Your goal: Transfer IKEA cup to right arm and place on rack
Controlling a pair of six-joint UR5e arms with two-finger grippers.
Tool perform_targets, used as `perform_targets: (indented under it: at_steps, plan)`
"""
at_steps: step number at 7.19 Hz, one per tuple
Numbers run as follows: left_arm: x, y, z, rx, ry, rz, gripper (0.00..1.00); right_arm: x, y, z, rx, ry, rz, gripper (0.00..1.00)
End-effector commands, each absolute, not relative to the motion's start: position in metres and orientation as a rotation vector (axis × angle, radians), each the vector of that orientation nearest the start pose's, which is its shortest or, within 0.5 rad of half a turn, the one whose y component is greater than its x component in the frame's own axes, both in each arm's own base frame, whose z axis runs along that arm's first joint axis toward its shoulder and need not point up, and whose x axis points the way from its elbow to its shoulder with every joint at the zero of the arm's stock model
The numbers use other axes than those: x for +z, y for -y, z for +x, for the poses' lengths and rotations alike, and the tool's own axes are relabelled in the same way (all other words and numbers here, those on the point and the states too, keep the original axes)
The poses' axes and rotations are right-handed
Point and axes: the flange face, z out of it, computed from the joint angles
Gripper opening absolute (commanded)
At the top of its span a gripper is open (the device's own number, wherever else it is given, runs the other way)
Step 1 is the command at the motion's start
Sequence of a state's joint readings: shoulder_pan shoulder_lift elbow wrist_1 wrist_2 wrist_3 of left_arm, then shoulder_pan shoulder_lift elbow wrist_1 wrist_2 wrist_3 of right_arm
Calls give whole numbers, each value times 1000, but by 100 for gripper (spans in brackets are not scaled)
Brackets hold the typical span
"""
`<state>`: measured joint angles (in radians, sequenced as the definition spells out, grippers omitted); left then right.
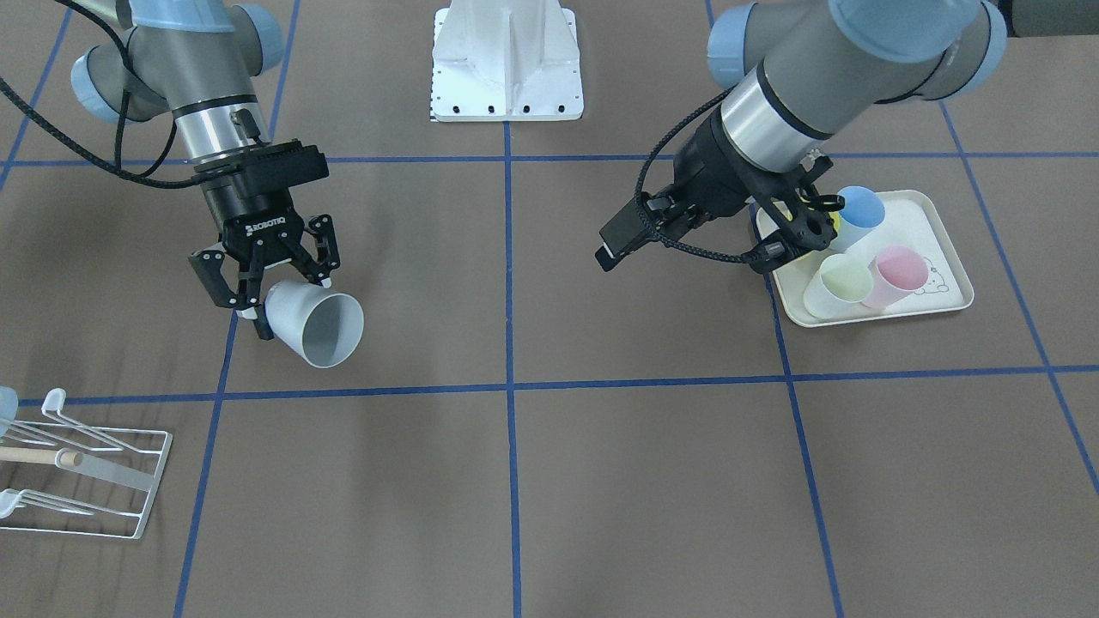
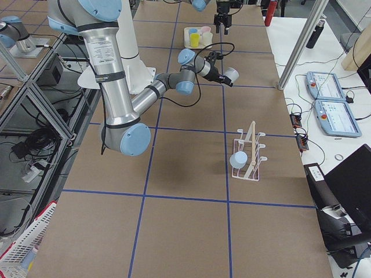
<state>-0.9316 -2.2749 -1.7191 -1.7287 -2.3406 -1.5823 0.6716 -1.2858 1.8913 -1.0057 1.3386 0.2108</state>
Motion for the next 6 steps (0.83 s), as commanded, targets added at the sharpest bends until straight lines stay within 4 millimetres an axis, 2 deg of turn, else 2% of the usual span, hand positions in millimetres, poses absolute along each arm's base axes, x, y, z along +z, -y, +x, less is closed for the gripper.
perform_targets:
  at_steps: [1,2,3,4,6]
  plan:
    - [179,540,319,-293,-1100,-95,100,299,500,-287,-599,189,997,13]
    - [196,532,308,-243,-1089,-64,100,312,508,-251,-705,41,934,13]
    - [203,529,304,-241,-1084,-60,100,327,507,-223,-816,-129,883,13]
    - [203,527,303,-239,-1085,-60,100,344,508,-214,-925,-272,820,13]
    - [204,521,302,-239,-1088,-62,100,355,518,-196,-1224,-686,609,15]
